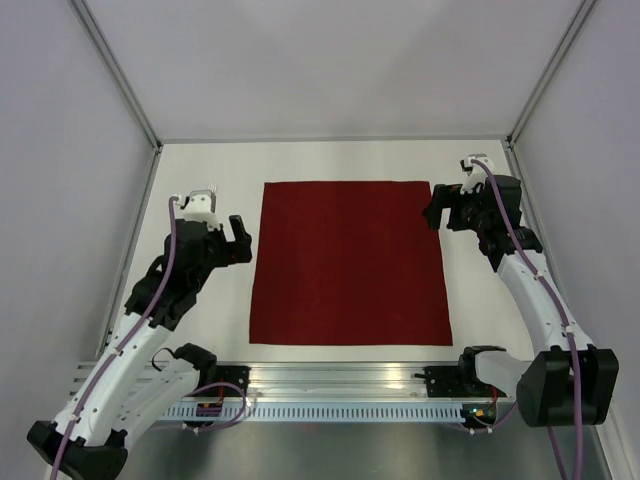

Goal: Fold the napkin, place the utensils inside, and roll it up
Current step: Fold the napkin at the center of the board.

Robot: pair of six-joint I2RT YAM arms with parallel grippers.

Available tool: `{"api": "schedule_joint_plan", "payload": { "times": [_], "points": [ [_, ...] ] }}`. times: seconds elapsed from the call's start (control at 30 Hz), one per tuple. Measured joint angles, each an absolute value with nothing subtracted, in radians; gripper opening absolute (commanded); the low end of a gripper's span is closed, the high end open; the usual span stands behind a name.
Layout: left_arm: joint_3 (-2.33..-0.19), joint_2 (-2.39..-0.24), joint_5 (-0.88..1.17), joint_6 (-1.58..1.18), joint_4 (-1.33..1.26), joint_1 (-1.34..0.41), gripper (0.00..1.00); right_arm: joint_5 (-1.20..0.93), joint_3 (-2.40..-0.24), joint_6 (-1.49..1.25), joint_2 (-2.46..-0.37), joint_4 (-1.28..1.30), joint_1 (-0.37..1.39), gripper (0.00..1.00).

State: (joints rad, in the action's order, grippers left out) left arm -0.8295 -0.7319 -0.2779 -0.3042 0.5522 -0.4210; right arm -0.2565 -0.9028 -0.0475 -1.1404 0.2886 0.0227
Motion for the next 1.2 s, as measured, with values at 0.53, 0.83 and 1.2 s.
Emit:
{"api": "schedule_joint_plan", "payload": {
  "times": [0.53, 0.83, 1.2],
  "points": [
    [-0.995, -0.928, -0.274, -0.332, 0.572, -0.642, 0.92, -0.244, -0.903, 0.006, -1.116, 0.302, 0.022, 0.98],
    [-1.147, -1.415, -0.411, -0.416, 0.424, -1.128, 0.89, -0.175, -0.904, 0.016, -1.129, 0.307, 0.022, 0.98],
    [-1.363, -1.917, -0.445, -0.428, 0.194, -1.421, 0.81, -0.106, -0.903, 0.015, -1.13, 0.302, 0.022, 0.98]
  ]
}}
